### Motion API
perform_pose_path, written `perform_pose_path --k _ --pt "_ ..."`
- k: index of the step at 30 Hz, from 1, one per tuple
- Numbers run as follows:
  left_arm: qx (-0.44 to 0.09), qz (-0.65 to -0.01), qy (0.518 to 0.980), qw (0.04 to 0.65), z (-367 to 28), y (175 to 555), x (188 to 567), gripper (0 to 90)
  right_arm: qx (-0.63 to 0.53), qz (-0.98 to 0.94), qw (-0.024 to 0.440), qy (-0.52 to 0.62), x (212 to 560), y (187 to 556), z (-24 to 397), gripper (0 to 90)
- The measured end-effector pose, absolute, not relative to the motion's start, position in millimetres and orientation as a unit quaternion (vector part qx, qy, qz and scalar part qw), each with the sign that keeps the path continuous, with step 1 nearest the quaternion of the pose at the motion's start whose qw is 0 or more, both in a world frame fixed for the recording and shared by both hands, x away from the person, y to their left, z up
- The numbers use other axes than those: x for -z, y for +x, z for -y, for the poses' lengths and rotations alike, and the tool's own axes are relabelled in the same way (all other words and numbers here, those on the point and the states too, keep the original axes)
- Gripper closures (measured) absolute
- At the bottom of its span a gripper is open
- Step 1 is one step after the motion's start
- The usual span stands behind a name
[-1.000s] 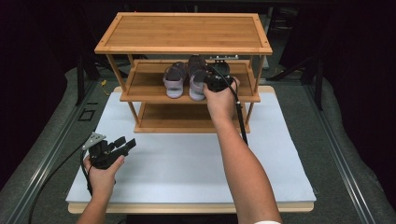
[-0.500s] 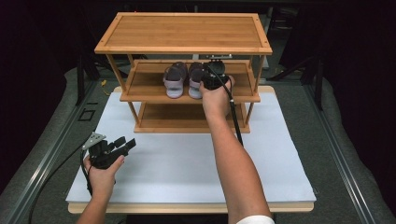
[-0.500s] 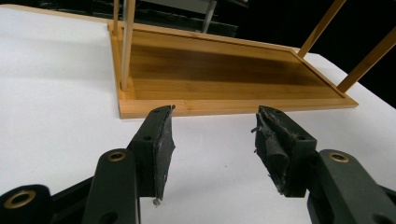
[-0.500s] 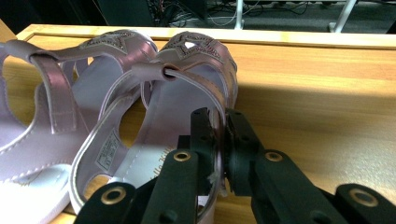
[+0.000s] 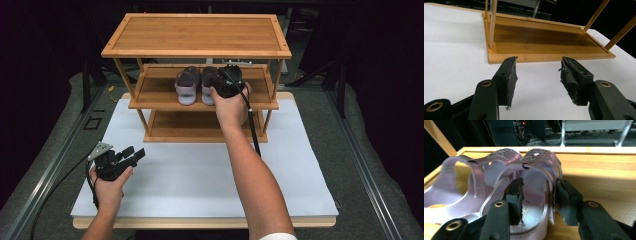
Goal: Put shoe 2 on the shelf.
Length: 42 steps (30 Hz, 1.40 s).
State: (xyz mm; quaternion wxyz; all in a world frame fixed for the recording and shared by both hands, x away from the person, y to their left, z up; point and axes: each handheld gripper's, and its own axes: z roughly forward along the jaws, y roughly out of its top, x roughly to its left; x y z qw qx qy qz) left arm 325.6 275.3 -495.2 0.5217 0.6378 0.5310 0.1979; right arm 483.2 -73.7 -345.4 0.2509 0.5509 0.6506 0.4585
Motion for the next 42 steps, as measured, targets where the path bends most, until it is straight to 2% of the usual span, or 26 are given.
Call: perform_pose_path --k 1,13,18,22,24,28,31,33,42 --pt "-0.198 -0.531 0.638 0.522 -275.0 325.6 495.3 46.5 -0.457 -0.645 0.265 0.553 346.0 481.5 73.5 56.8" --pt "-0.202 -0.513 0.653 0.518 -266.7 328.6 491.7 47.3 -0.495 -0.651 0.255 0.516 336.5 455.2 86.9 57.7" --pt "-0.207 -0.493 0.660 0.527 -252.9 333.0 474.2 48.4 -0.513 -0.653 0.248 0.500 335.6 435.1 96.4 58.8" --pt "-0.215 -0.484 0.660 0.533 -242.7 343.0 453.7 54.1 -0.505 -0.660 0.271 0.486 335.6 425.1 107.2 64.0" --pt "-0.204 -0.480 0.658 0.544 -237.3 353.8 439.3 63.1 -0.497 -0.662 0.273 0.490 337.3 425.1 112.4 69.0" --pt "-0.219 -0.466 0.664 0.542 -222.3 375.3 412.4 79.7 -0.479 -0.671 0.270 0.498 347.7 431.8 120.1 83.0" --pt "-0.217 -0.469 0.660 0.545 -213.1 393.1 399.7 88.3 -0.476 -0.674 0.248 0.507 356.7 439.1 121.9 88.4" --pt "-0.215 -0.477 0.655 0.545 -206.7 408.6 393.4 89.7 -0.476 -0.672 0.229 0.520 362.9 445.1 121.5 89.9" --pt "-0.230 -0.487 0.666 0.516 -182.9 447.0 378.9 90.0 -0.471 -0.671 0.218 0.529 371.4 457.8 114.3 90.0"
